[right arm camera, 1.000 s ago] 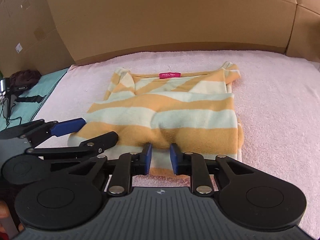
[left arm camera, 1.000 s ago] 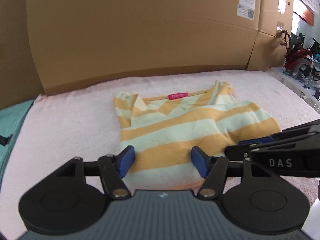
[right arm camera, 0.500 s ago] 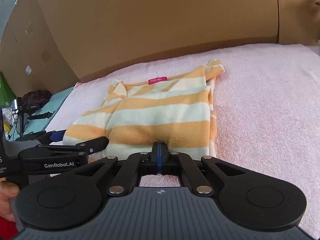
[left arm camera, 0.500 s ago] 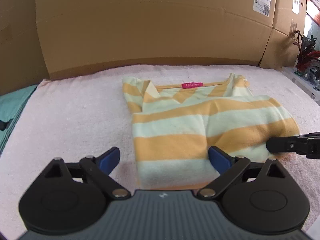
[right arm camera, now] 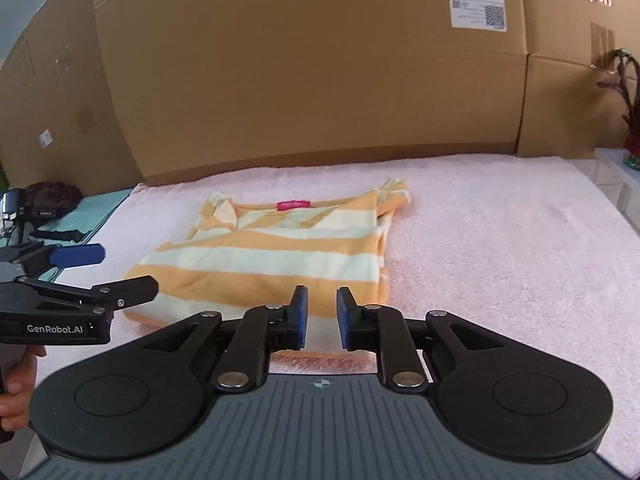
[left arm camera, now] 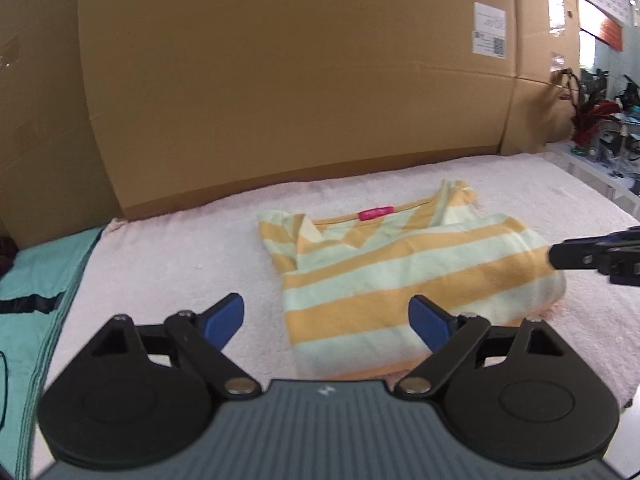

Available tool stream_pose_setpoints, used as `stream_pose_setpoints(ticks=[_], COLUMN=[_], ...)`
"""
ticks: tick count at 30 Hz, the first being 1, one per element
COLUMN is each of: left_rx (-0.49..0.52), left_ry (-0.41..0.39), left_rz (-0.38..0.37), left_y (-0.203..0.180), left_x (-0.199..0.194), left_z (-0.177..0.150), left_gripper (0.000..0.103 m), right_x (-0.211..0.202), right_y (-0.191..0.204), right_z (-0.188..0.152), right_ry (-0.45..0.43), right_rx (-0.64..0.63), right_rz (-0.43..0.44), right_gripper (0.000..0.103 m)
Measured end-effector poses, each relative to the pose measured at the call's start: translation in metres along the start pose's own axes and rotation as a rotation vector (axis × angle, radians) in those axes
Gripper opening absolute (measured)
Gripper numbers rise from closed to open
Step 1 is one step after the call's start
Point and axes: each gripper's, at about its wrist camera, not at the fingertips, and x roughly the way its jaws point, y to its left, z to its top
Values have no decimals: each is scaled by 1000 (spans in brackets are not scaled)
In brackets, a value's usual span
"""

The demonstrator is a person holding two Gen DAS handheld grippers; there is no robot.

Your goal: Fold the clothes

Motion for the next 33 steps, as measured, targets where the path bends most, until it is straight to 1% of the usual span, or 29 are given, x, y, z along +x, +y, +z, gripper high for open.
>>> stream_pose_setpoints(ticks=[1,2,3,5,6,7,8,9,10,11,12,13,15,17,18,19,20,21,22,23,24,25,26,27,29,31,33], left_rx=[4,0,-9,-22,-73,-139,-177,-210,-183,-143,-104,-64,-52,-7,17,33,25,-3,-33,-66,-98,-105,-105,-77,-15,19,27], left_ry=[-2,18,40,79,84,111,122,129,96,56,22,-11,-23,7,24,40,46,48,49,63,81,75,65,33,-5,22,48], left_rz=[-31,-30,-10,-11,-35,-83,-117,-147,-134,-112,-90,-68,-111,-63,-35,1,-9,-25,-41,-60,-80,-92,-102,-101,-75,-48,-32], left_y=[-3,-4,-3,5,14,27,35,42,41,37,31,24,15,4,-2,-3,3,13,22,29,36,36,36,29,13,5,6], left_x=[2,11,22,45,51,55,54,52,43,33,27,21,27,45,55,63,71,75,78,80,82,77,70,65,62,77,95], left_z=[-1,-1,-3,-12,-16,-15,-12,-8,-3,3,10,16,27,29,30,28,23,19,15,15,17,22,27,32,38,37,30], left_gripper=[92,92,87,92,100,99,97,89,84,81,80,80,82,78,72,72,74,79,90,92,91,83,80,77,77,77,78], right_x=[2,3,5,8,9,11,12,14,14,8,7,10,26,44,52,58,63,67,65,63,61,59,57,55,60,77,92], right_y=[-1,-1,-2,-3,-4,-4,-5,-5,-6,-3,1,5,12,17,17,10,3,-2,-1,0,2,3,5,6,12,15,11], right_z=[0,-1,-1,-2,-2,-2,-3,-3,-2,4,11,17,21,23,23,21,18,16,20,23,26,30,33,36,42,42,36], right_ry=[9,17,26,43,52,60,69,77,75,31,1,-9,-3,12,21,36,51,61,50,39,28,16,5,-6,-10,26,54], right_rx=[1,2,3,5,5,6,7,8,8,1,-8,-14,-40,-71,-78,-55,-32,-13,-15,-18,-20,-22,-24,-26,-40,-41,-39], right_rz=[4,8,12,20,24,28,32,36,43,61,73,75,42,-1,-18,-21,-24,-25,-19,-13,-7,0,6,12,25,18,10], right_gripper=[17,16,15,15,14,14,14,15,15,16,17,17,17,17,18,18,18,18,18,18,18,18,18,20,21,21,20])
